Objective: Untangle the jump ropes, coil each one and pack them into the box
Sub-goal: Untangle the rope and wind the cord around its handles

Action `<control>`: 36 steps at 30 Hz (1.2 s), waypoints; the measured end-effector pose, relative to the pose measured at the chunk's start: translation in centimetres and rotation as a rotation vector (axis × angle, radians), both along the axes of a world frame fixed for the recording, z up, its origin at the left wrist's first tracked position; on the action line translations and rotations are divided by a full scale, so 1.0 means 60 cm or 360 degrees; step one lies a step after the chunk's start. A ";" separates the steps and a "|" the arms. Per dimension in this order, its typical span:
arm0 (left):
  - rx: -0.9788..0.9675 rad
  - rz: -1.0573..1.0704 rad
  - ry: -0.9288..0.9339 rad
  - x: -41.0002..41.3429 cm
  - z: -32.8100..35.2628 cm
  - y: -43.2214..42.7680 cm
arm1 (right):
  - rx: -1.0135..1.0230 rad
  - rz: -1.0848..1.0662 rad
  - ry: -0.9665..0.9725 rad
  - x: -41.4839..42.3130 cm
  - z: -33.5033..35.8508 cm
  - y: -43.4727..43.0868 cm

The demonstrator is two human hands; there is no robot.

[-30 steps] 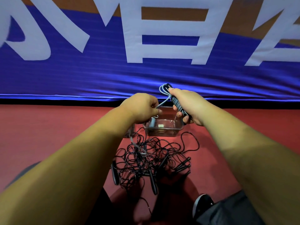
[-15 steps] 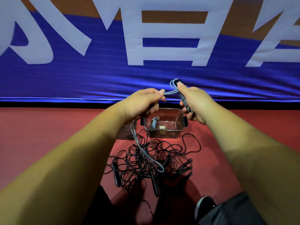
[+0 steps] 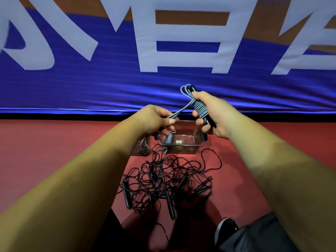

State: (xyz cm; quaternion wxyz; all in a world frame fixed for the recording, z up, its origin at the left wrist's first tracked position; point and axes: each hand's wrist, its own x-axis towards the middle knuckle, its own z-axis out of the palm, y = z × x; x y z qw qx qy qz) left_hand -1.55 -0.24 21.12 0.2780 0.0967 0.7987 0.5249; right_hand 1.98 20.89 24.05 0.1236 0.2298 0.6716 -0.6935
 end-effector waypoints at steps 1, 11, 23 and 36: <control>0.0004 0.0043 0.0035 -0.002 -0.003 -0.002 | -0.0017 0.0033 0.0007 0.000 -0.002 0.000; 0.0308 0.0070 -0.0135 -0.022 -0.006 -0.017 | -0.0049 0.0103 0.0028 -0.002 0.001 0.009; 0.0333 -0.0402 -0.0382 0.000 -0.012 -0.022 | 0.0234 0.0241 -0.0002 0.009 -0.006 0.006; 0.0097 -0.0446 -0.0130 0.008 -0.019 -0.001 | 0.0263 0.0299 -0.0042 0.012 -0.008 0.000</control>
